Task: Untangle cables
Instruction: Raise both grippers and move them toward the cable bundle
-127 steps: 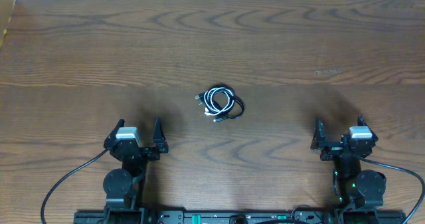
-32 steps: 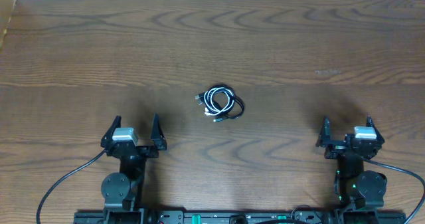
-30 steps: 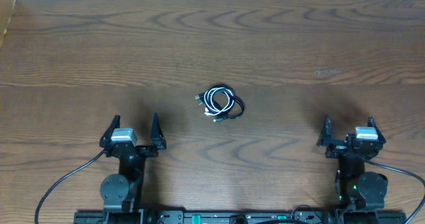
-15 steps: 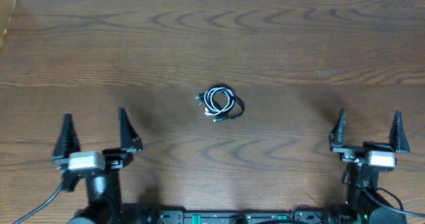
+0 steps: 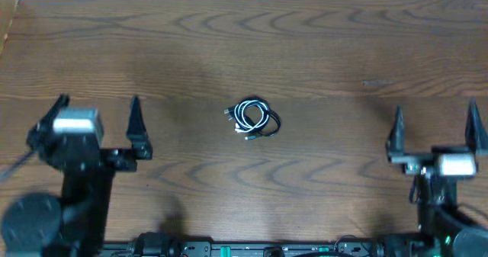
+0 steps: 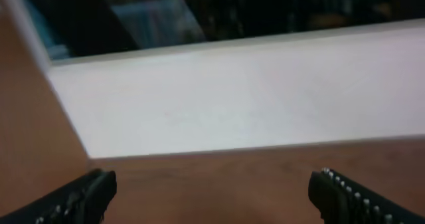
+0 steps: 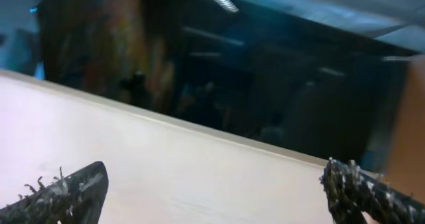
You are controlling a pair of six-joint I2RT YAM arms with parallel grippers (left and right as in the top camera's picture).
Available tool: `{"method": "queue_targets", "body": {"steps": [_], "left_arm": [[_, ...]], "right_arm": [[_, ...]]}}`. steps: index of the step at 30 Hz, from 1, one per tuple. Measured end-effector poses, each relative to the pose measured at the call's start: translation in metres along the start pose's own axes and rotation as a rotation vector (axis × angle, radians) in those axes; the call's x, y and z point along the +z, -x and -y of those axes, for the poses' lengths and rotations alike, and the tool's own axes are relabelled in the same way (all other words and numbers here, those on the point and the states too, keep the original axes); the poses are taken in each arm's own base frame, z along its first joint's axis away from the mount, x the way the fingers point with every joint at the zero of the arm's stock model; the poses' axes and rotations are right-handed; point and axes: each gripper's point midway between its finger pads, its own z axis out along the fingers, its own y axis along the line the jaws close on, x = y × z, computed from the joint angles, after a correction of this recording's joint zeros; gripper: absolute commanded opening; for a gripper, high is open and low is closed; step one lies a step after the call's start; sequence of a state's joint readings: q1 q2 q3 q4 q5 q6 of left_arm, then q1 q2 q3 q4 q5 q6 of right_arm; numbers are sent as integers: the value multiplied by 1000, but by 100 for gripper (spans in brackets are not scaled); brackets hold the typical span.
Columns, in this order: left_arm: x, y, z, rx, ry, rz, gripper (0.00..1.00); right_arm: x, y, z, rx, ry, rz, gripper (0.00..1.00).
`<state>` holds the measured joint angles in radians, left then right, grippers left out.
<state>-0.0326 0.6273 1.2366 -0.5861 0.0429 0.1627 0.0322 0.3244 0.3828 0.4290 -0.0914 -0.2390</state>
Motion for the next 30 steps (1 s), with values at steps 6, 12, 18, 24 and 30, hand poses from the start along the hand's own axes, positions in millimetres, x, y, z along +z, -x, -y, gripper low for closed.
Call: {"method": "queue_targets", "body": {"steps": [6, 12, 18, 24, 30], "left_arm": [[27, 29, 15, -4, -110, -62, 98], [60, 22, 23, -9, -152, -118, 98], [92, 34, 23, -8, -154, -65, 98], [100, 32, 26, -79, -164, -75, 98], [102, -20, 38, -203, -204, -301, 28]], "right_arm": [[50, -14, -26, 82, 217, -242, 99], [37, -34, -61, 266, 452, -650, 99], [25, -30, -71, 331, 517, -750, 99], [24, -30, -73, 339, 529, -756, 99], [25, -33, -71, 345, 515, -768, 59]]}}
